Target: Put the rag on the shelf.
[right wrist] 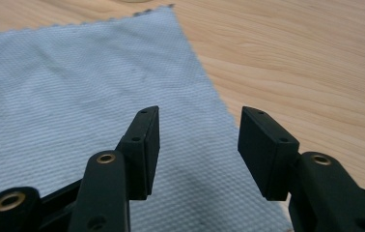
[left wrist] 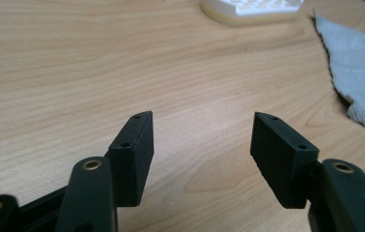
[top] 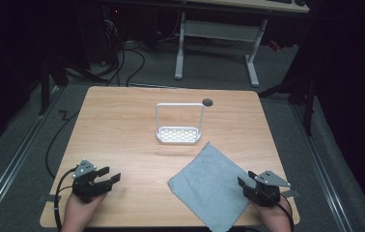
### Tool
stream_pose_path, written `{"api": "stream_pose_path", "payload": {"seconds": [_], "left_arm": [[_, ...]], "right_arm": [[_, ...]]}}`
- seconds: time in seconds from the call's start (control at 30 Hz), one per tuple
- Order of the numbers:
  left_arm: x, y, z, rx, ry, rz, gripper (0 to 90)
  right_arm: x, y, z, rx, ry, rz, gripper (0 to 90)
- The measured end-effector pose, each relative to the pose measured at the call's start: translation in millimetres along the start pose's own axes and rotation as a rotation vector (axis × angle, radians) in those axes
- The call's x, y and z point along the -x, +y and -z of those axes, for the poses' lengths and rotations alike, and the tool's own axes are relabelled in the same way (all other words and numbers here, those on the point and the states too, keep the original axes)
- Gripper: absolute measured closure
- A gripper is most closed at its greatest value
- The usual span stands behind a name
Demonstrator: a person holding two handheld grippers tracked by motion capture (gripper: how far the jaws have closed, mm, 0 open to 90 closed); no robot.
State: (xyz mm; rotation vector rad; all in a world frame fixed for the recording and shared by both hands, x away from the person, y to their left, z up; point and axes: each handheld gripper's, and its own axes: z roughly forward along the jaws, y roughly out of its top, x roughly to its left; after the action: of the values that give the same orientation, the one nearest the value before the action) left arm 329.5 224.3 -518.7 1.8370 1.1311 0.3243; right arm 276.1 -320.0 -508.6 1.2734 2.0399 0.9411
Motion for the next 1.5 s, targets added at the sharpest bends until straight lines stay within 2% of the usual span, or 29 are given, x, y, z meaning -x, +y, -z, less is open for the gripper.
{"api": "stream_pose_path", "payload": {"seconds": [0.03,0.07,0.13,0.2,0.23,0.27,0.33,0.4,0.47,0.53,0.6,0.67,0.7,0.77,0.8,0.83,0.87,0.9,0.97,1.07,1.17,1.23,1.3,1.37,1.4,1.43,1.5], "left_arm": [[0.0,0.0,0.0,0.0,0.0,0.0,40.8],[-0.8,0.6,0.2,0.007,0.011,0.003,40.8],[-1.9,1.7,-0.8,0.008,0.008,0.011,39.8],[-1.2,2.6,-2.9,0.005,-0.001,0.009,39.8],[-0.5,2.9,-3.6,0.001,-0.006,0.004,40.8],[1.1,3.2,-4.1,0.001,-0.006,-0.003,40.8],[3.4,4.3,-4.6,0.003,-0.01,-0.002,43.4],[6.2,6.2,-6.2,0.004,-0.004,0.002,49.8],[6.8,6.8,-6.9,0.001,-0.005,-0.004,52.4],[8.4,8.1,-8.5,-0.002,-0.012,-0.015,59.4],[10.0,9.0,-8.8,-0.002,-0.023,-0.014,65.1],[12.0,9.2,-8.4,-0.008,-0.056,-0.008,70.7],[13.8,8.8,-8.9,-0.019,-0.079,-0.003,72.6],[18.0,7.5,-10.2,-0.031,-0.105,0.0,74.5],[25.6,6.2,-11.9,-0.043,-0.107,-0.02,74.5],[25.6,6.2,-11.9,-0.043,-0.107,-0.02,74.4],[30.5,5.9,-12.3,-0.046,-0.109,-0.036,74.0],[33.8,5.7,-12.7,-0.045,-0.109,-0.046,74.0],[44.0,4.8,-16.0,-0.057,-0.113,-0.068,73.3],[63.2,4.2,-27.2,-0.089,-0.155,-0.098,71.3],[81.9,8.5,-40.3,-0.114,-0.211,-0.11,62.9],[97.1,11.8,-48.4,-0.122,-0.24,-0.146,60.7],[111.5,13.9,-57.7,-0.133,-0.26,-0.179,59.0],[124.7,15.4,-68.3,-0.151,-0.299,-0.184,59.1],[134.2,15.7,-75.4,-0.184,-0.317,-0.211,59.7],[139.9,15.2,-79.5,-0.202,-0.323,-0.227,59.7],[151.9,11.9,-86.9,-0.232,-0.346,-0.258,59.7]], "right_arm": [[0.0,0.0,0.0,0.0,0.0,0.0,50.2],[-2.4,-0.3,0.1,-0.001,0.012,0.005,50.2],[-9.0,-1.0,2.2,0.01,0.046,0.025,50.1],[-18.0,-2.0,6.1,0.009,0.08,0.065,51.1],[-24.6,-3.2,8.1,0.002,0.116,0.084,51.5],[-24.6,-3.2,8.1,0.002,0.116,0.084,51.5],[-31.0,-6.1,10.1,-0.014,0.152,0.086,53.2],[-37.0,-12.3,16.4,-0.029,0.195,0.053,58.7],[-37.6,-13.9,18.4,-0.042,0.195,0.051,60.9],[-36.7,-16.1,21.0,-0.061,0.175,0.052,69.3],[-33.1,-18.0,20.7,-0.088,0.167,0.03,81.9],[-33.1,-21.4,16.3,-0.132,0.184,0.029,90.0],[-35.1,-23.1,13.3,-0.162,0.195,0.043,90.0],[-43.4,-20.9,10.5,-0.15,0.223,0.069,90.0],[-47.7,-19.8,8.7,-0.145,0.241,0.074,90.0],[-47.7,-19.8,8.7,-0.145,0.241,0.074,90.0],[-59.2,-15.2,3.3,-0.14,0.275,0.102,90.0],[-59.2,-15.2,3.3,-0.14,0.275,0.102,90.0],[-70.0,-10.8,-2.4,-0.133,0.306,0.111,90.0],[-90.9,-1.9,-12.6,-0.124,0.352,0.165,89.0],[-107.0,6.4,-20.3,-0.119,0.391,0.232,85.1],[-107.1,9.1,-19.2,-0.094,0.392,0.239,84.7],[-98.6,14.4,-15.7,-0.047,0.378,0.2,84.4],[-85.3,22.7,-17.0,-0.022,0.32,0.173,84.6],[-66.5,34.6,-25.7,-0.022,0.262,0.143,86.0],[-66.5,34.6,-25.7,-0.022,0.262,0.143,86.0],[-53.2,44.1,-36.8,-0.029,0.219,0.118,86.7]]}}
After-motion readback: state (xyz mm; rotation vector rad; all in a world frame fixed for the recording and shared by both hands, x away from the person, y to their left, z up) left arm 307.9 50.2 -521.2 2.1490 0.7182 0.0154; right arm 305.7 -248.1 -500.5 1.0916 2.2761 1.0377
